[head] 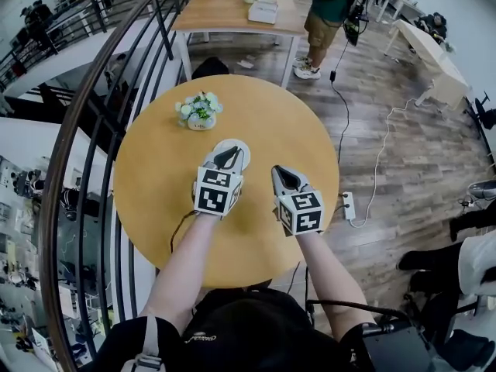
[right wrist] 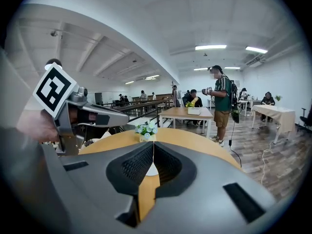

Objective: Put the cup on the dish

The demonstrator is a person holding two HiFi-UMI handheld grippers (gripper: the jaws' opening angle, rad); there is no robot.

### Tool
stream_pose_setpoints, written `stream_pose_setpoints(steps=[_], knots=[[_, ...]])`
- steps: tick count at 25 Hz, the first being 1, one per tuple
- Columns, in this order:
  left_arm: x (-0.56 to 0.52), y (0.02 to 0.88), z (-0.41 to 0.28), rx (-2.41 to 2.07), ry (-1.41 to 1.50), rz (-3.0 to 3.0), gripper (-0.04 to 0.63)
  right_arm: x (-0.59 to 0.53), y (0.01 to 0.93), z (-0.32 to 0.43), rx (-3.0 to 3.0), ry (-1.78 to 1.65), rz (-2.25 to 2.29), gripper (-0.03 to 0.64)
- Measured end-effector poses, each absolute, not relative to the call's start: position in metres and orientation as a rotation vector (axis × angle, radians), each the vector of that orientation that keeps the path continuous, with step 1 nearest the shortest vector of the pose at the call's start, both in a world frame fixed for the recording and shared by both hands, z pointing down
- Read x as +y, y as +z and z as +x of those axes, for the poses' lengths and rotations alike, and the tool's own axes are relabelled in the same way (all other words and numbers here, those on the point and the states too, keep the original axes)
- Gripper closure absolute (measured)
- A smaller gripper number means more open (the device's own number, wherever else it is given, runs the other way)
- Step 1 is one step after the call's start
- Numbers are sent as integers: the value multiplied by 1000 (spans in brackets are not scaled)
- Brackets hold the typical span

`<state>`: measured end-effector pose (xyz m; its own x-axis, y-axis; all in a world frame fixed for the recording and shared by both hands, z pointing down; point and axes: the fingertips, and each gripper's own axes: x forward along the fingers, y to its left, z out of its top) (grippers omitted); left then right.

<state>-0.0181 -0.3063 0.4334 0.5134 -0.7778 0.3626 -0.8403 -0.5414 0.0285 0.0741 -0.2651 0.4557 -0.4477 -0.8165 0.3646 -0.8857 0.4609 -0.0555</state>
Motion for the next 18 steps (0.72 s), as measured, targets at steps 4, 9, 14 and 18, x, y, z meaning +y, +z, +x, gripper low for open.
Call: stream_pose_setpoints(steps=[4, 9, 14, 18], knots=[[-292, 410, -22, -1409, 399, 2576, 582, -259, 429, 61, -2478, 306, 1454, 612], [-273, 386, -22, -1406, 362, 2623, 589, -250, 393, 48, -2538, 270, 1458, 614], [-247, 387, -13, -1352, 374, 2637, 589, -236, 377, 48, -2565, 284, 1472, 614], [-235, 383, -10, -1326, 371, 2650, 589, -228, 371, 48, -2567, 274, 1463, 614]])
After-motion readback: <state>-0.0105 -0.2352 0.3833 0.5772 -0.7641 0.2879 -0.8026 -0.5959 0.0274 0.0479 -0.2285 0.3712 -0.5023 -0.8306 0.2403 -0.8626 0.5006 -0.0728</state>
